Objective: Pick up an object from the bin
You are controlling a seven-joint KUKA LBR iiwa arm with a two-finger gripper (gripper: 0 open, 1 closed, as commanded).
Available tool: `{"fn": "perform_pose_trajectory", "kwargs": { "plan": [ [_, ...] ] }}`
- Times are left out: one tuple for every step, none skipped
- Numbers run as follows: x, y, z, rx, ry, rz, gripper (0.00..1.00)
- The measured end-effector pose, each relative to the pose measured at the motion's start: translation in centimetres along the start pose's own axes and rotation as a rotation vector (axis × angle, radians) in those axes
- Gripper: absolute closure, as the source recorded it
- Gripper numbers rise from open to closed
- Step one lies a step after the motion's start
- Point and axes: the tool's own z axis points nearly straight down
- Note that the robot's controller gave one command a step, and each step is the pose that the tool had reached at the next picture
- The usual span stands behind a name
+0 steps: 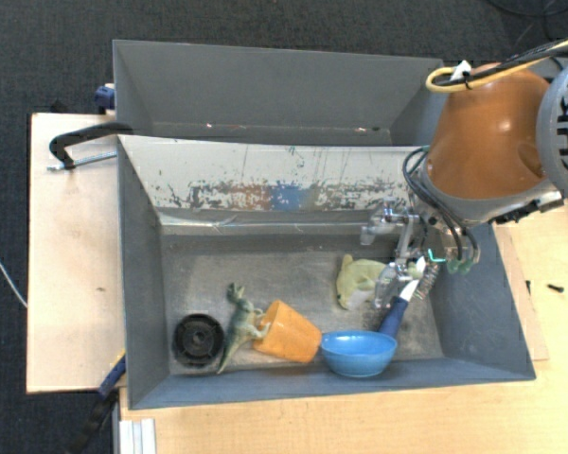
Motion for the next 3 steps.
{"fn": "perform_pose_trajectory", "kwargs": {
  "plan": [
    [-2.1,-5.7,12.1,-0.001,-0.013,-0.13,0.0],
    [-2.0,-5.6,12.0,0.001,-0.01,-0.133,1.0],
    [-2.1,-3.2,-1.6,0.003,-0.022,-0.158,1.0]
  ]
}}
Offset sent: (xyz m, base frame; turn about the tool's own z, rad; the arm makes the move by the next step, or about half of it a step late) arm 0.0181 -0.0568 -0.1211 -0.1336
